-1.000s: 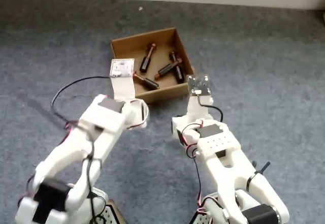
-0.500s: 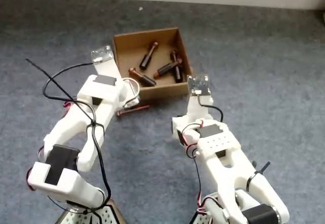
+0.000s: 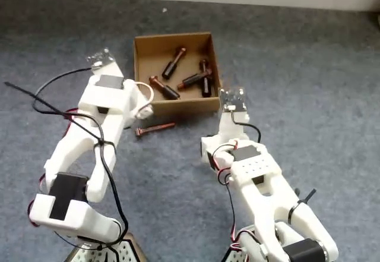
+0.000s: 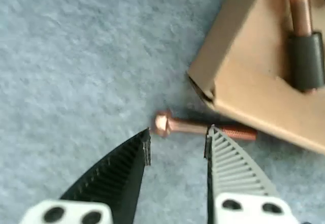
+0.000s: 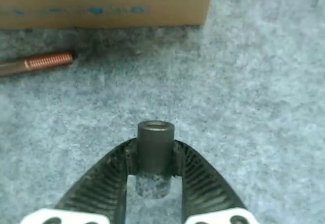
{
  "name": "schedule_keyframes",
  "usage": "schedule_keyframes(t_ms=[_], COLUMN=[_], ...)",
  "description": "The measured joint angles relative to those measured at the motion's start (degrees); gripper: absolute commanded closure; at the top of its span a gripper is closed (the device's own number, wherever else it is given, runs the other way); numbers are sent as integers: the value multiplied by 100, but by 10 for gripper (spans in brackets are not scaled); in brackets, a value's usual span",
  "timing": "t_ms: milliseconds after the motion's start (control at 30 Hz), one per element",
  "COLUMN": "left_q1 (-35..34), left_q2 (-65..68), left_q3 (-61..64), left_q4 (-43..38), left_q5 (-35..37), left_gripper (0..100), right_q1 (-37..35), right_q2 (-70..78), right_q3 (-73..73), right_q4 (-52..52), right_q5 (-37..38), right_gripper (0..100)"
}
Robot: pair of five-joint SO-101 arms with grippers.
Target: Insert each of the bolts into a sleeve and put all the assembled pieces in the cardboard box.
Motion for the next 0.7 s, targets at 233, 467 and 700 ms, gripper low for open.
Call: schedule_keyframes(t_ms=[233,467,700], left_q1=[615,765,580], left_q2=[264,941,1099], left_q3=[-9,-44,-53], left_q4=[79,9,-237], left_q5=[1160,1662,1785], left_gripper=[814,814,814], right_q1=[0,0,0], right_q2=[0,0,0], right_q3=[0,0,0], right_q4=[0,0,0], right_q5=[0,0,0], right_gripper=[995,995,995])
